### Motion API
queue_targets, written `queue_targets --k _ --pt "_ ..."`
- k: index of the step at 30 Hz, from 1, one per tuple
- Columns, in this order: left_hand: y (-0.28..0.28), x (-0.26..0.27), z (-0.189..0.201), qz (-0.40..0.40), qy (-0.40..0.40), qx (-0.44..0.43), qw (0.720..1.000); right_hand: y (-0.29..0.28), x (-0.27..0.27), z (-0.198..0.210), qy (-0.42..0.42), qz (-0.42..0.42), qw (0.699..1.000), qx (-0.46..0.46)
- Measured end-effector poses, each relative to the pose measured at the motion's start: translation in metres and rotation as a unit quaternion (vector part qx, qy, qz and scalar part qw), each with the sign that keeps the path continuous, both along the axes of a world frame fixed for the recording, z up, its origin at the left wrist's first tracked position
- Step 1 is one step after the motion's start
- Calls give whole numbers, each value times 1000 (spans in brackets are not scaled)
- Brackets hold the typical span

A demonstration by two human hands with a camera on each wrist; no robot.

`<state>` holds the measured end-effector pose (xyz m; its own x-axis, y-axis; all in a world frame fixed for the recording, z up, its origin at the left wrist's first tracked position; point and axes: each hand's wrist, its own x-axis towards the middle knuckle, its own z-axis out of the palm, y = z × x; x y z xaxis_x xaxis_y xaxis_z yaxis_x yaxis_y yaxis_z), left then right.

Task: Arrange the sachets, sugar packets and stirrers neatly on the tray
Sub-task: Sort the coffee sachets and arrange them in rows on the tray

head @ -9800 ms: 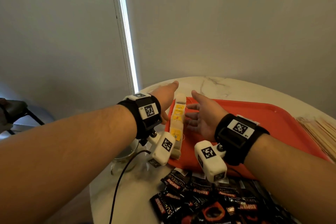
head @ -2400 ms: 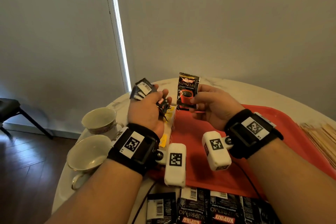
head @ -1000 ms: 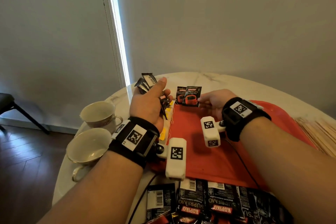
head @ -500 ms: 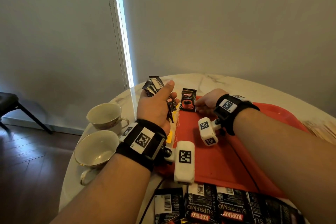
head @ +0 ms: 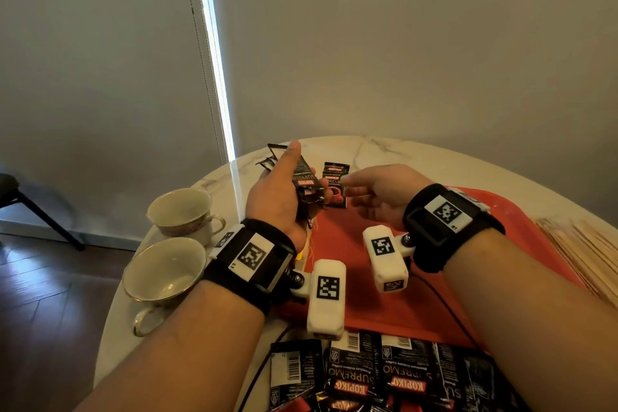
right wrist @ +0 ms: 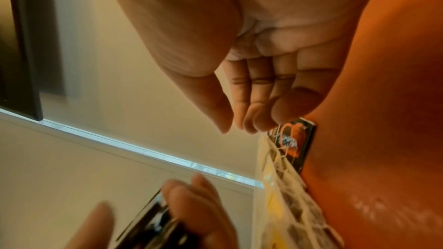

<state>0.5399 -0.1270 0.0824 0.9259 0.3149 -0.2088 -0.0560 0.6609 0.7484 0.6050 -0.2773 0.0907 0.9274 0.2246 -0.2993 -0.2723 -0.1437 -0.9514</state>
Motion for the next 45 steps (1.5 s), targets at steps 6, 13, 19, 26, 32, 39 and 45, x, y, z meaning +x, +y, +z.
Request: queue_targets --k 6,13,19,26,32,39,45 --pt "-5 -10 0 -121 -16 113 986 1 -20 17 -56 81 991 86" --pt "-8 -10 2 -103 7 98 990 -4 -17 16 -148 -3 983 110" --pt "-3 -2 3 -59 10 -6 998 -17 -13 34 -299 -57 936 179" --pt "1 -4 4 -58 -47 -3 997 -7 -25 31 -371 117 920 -42" --pt "-3 -11 2 -87 -42 74 993 -6 -17 27 -300 57 952 26" --pt "-6 -13 1 -128 -87 171 973 -11 -15 29 -65 50 983 166" --pt "-2 -14 2 -122 -106 199 967 -15 -16 30 -15 36 974 224"
